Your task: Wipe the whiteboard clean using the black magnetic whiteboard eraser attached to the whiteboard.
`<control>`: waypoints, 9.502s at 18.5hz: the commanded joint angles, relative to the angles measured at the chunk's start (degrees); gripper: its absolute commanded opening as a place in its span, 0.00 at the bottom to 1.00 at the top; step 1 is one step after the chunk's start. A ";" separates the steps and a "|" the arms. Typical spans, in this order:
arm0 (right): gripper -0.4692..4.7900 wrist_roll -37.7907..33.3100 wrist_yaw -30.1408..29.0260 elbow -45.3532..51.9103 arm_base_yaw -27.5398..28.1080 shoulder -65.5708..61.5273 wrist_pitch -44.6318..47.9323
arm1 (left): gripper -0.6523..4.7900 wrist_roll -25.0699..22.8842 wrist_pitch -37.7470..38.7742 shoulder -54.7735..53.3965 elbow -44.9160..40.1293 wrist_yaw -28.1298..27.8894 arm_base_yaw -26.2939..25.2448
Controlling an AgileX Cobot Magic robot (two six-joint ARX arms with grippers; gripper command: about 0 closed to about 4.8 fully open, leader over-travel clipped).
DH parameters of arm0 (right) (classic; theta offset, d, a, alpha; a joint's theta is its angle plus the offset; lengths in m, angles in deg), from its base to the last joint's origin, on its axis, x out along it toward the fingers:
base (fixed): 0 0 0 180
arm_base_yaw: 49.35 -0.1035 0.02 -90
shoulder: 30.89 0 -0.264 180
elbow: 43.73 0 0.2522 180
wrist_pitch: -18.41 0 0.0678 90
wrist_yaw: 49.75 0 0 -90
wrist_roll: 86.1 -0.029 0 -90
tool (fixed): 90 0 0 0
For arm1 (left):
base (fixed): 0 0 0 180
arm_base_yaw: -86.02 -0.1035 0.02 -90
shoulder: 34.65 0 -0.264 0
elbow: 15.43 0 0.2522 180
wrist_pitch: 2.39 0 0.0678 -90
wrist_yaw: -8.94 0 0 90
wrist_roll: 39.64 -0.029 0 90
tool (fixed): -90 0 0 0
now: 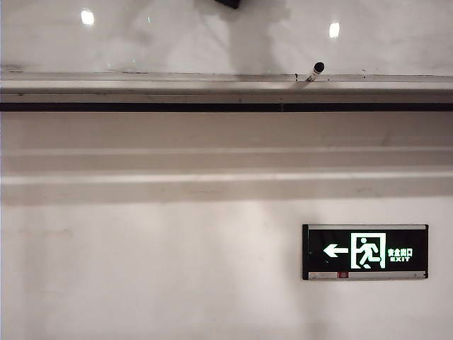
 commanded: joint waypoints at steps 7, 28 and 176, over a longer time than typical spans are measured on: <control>0.94 -4.44 -1.27 -0.28 3.30 -4.85 5.27 | 0.11 0.20 -2.93 0.28 0.13 0.50 0.04; 0.16 -0.28 -4.52 -2.10 3.48 -10.73 7.54 | 0.11 1.05 -2.95 0.28 0.13 0.63 0.07; 0.08 5.88 -20.74 80.56 13.09 78.34 -35.87 | 0.17 7.67 -43.56 72.72 -112.80 0.44 -31.56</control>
